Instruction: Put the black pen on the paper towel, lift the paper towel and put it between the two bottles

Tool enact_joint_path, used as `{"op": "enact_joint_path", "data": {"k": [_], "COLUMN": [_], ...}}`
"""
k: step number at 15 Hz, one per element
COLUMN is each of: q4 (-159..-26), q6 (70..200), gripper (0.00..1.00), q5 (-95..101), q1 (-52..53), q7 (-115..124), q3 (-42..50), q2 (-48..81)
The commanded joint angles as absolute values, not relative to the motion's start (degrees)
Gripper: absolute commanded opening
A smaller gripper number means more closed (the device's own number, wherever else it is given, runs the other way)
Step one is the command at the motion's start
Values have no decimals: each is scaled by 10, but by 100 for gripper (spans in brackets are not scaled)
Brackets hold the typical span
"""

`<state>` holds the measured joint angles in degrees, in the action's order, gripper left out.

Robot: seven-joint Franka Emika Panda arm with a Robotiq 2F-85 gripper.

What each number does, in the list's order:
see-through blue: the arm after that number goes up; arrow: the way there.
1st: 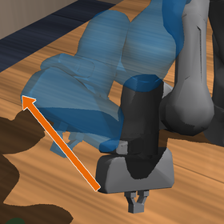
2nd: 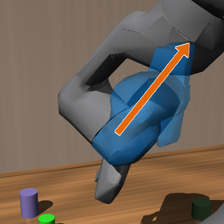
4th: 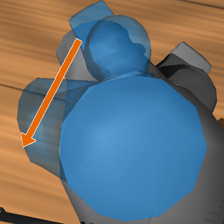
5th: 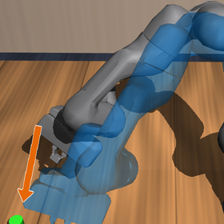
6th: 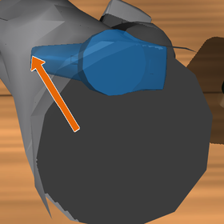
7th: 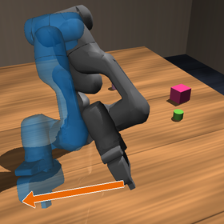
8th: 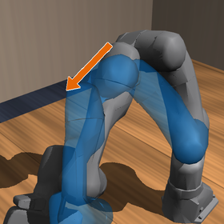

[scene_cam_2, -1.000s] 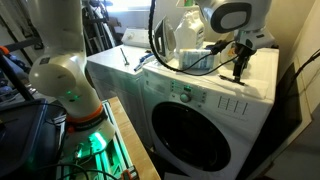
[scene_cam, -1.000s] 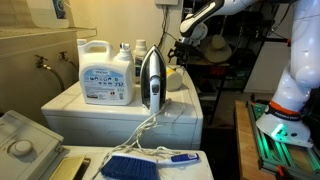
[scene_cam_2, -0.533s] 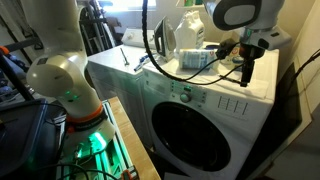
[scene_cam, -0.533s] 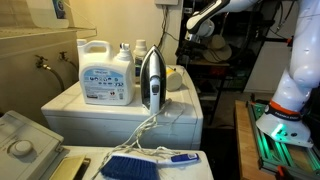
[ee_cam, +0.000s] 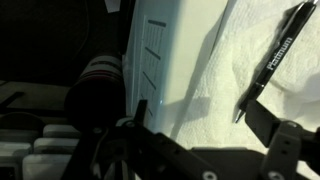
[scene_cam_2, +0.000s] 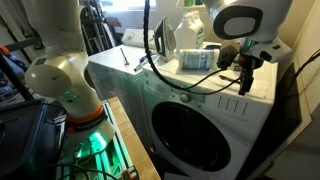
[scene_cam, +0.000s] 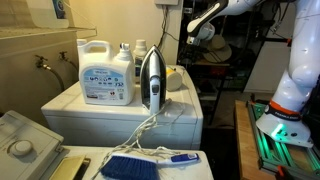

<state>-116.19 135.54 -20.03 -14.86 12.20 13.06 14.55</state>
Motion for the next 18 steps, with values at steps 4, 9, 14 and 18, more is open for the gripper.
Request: {"op": "enact_joint_path", "data": {"k": [4, 9, 14, 18], "q4": [-1159, -1160, -1161, -1160], "q6": [1311, 1308, 1307, 1312], "gripper": [91, 49, 11, 6], "q5": [-268, -280, -281, -279], "q1": [-155, -154, -153, -152], "q7": [103, 105, 105, 106], "q3": [104, 100, 99, 99], "q2": [152, 156, 157, 148]}}
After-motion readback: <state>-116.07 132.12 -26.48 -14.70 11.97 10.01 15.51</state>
